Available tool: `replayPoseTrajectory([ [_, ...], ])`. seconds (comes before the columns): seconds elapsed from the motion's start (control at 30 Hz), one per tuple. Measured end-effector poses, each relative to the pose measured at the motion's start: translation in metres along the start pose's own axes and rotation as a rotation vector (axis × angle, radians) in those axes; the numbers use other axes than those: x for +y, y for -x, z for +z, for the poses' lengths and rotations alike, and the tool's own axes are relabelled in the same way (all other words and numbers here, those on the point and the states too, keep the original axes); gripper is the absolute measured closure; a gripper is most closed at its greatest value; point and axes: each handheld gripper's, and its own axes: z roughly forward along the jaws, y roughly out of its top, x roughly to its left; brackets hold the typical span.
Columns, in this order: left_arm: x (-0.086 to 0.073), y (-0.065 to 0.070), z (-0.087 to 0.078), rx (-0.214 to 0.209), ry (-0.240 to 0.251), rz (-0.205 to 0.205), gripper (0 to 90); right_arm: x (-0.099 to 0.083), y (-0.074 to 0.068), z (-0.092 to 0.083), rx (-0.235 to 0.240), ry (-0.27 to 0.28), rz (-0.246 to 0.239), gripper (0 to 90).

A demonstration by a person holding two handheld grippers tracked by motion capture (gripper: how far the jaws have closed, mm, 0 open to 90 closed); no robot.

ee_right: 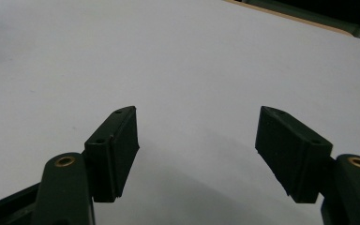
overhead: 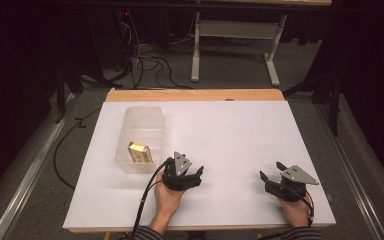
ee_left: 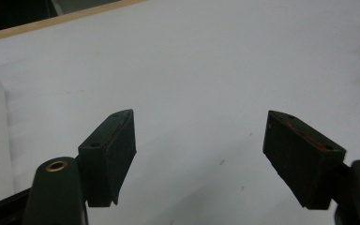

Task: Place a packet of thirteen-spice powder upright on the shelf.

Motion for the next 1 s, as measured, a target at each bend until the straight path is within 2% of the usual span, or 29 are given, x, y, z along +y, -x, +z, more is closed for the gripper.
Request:
replayPoseTrajectory([
  [0.2, -0.004, -0.003, 0.003, 0.015, -0.004, 0.017, 26.2, 0.000, 0.000, 0.000, 0.000, 0.001, 0.000, 30.6],
  [0.73, -0.012, -0.003, 0.009, 0.030, -0.005, 0.019, 25.1, 0.000, 0.000, 0.000, -0.001, 0.001, -0.001, 30.6],
  [0.9, -0.013, -0.006, 0.007, 0.038, 0.030, -0.012, 25.0, 0.000, 0.000, 0.000, 0.000, -0.001, 0.001, 30.5],
  [0.97, -0.014, -0.006, 0.007, 0.035, 0.031, -0.007, 24.3, 0.000, 0.000, 0.000, 0.000, -0.001, -0.001, 30.6],
  [1.0, -0.015, -0.005, 0.006, 0.033, 0.030, 0.008, 24.2, 0.000, 0.000, 0.000, -0.001, -0.002, -0.002, 30.6],
])
